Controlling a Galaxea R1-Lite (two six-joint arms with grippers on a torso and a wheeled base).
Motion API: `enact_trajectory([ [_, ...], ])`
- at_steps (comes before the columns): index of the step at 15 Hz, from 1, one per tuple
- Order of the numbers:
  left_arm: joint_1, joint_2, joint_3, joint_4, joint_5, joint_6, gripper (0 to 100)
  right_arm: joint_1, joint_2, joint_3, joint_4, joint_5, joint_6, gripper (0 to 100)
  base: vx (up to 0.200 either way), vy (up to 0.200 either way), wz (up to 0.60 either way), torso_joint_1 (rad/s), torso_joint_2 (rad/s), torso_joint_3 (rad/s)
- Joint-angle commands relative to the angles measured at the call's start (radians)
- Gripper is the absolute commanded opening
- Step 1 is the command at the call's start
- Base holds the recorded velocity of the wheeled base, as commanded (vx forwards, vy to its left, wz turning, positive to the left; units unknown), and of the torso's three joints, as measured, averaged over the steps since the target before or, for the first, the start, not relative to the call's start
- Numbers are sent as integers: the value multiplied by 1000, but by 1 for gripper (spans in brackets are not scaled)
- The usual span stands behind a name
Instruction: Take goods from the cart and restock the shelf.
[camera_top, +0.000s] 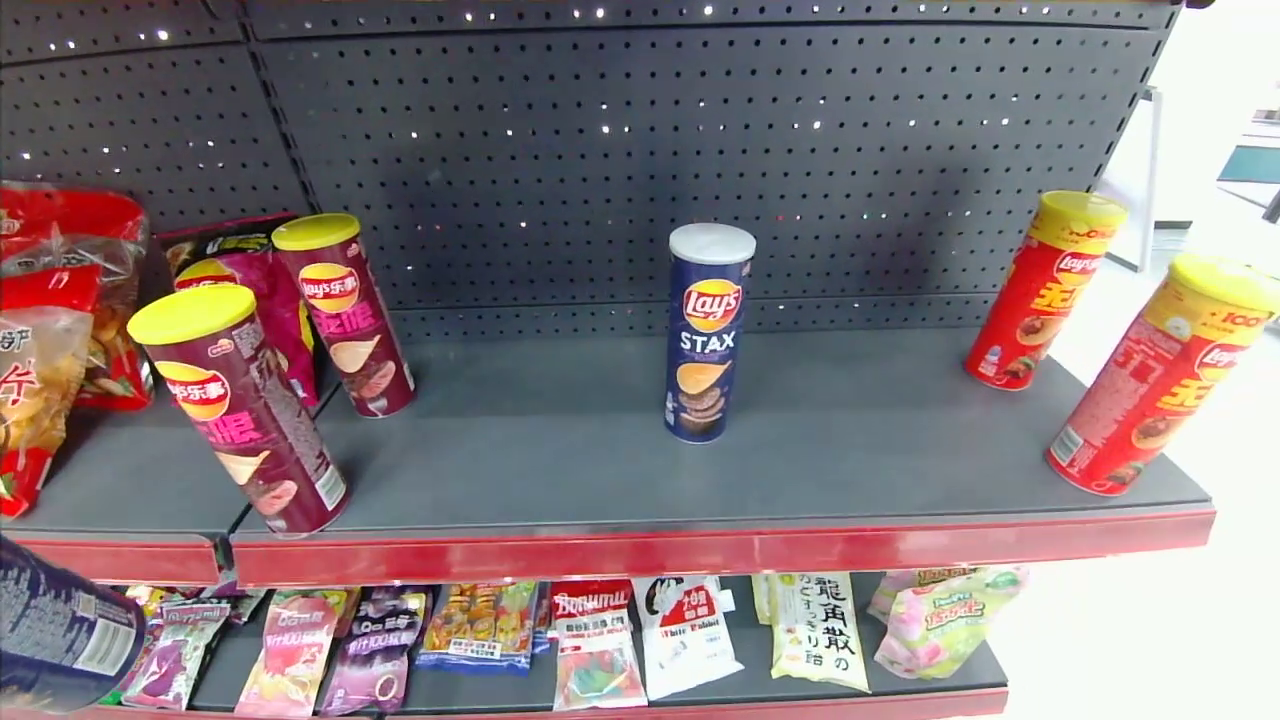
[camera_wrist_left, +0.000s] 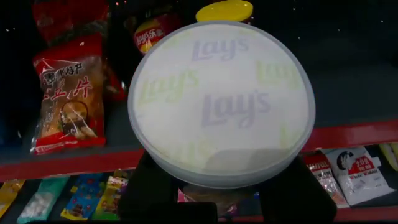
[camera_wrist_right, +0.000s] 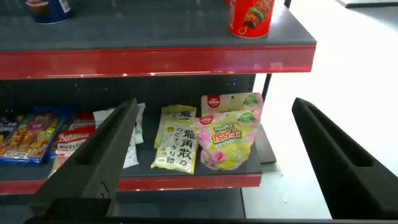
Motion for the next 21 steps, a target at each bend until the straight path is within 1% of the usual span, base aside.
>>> enact_trajectory([
  [1, -1, -42, 17, 1, 0, 1, 0, 2, 2, -1, 0, 1, -1, 100, 0, 0, 0, 0, 0, 0],
  [2, -1, -80, 37, 5, -1, 3, 0, 2, 4, -1, 0, 12, -12, 100, 0, 0, 0, 0, 0, 0],
  [3, -1, -117, 64, 6, 0, 4, 0, 2, 2, -3, 0, 52, -21, 100, 0, 0, 0, 0, 0, 0],
  [4, 0, -135, 83, 11, 6, 6, 0, 8, 19, -46, -3, 95, -30, 100, 0, 0, 0, 0, 0, 0],
  [5, -1, -157, 90, 14, 2, 14, 0, 2, 156, -181, 0, 132, -27, 100, 0, 0, 0, 0, 0, 0],
  [6, -1, -178, 112, 18, 0, 32, 0, 3, 341, -334, -3, 153, -21, 100, 0, 0, 0, 0, 0, 0],
  [7, -9, -200, 141, 18, -17, 32, 0, 31, 429, -408, -3, 213, -64, 100, 0, 0, 0, 0, 0, 0],
  [8, -18, -214, 153, 18, -38, 32, 0, 46, 469, -426, -3, 251, -105, 100, 0, 0, 0, 0, 0, 0],
  [9, -27, -238, 166, 21, -60, 32, 0, 63, 599, -487, -9, 265, -147, 100, 0, 0, 0, 0, 0, 0],
  [10, -31, -257, 169, 23, -70, 30, 0, 98, 749, -596, -28, 268, -139, 100, 0, 0, 0, 0, 0, 0],
  [11, -32, -257, 170, 21, -81, 14, 0, 171, 854, -670, -49, 267, -127, 100, 0, 0, 0, 0, 0, 0],
  [12, -34, -257, 167, 21, -87, -26, 0, 241, 947, -708, -92, 259, -105, 100, 0, 0, 0, 0, 0, 0],
  [13, -32, -257, 166, 21, -87, -48, 0, 279, 1039, -719, -164, 247, -90, 100, 0, 0, 0, 0, 0, 0],
  [14, -32, -258, 166, 21, -86, -49, 0, 293, 1093, -721, -212, 236, -88, 100, 0, 0, 0, 0, 0, 0],
  [15, -32, -260, 164, 21, -80, -49, 0, 336, 1239, -724, -365, 198, -85, 100, 0, 0, 0, 0, 0, 0],
  [16, -32, -258, 163, 21, -80, -49, 0, 344, 1268, -727, -396, 190, -82, 100, 0, 0, 0, 0, 0, 0],
  [17, -32, -252, 159, 21, -75, -49, 0, 382, 1365, -744, -476, 173, -67, 100, 0, 0, 0, 0, 0, 0],
  [20, -31, -252, 159, 21, -72, -49, 0, 421, 1490, -837, -488, 173, -47, 100, 0, 0, 0, 0, 0, 0],
  [21, -31, -250, 164, 21, -66, -49, 0, 448, 1552, -897, -488, 170, -36, 100, 0, 0, 0, 0, 0, 0],
])
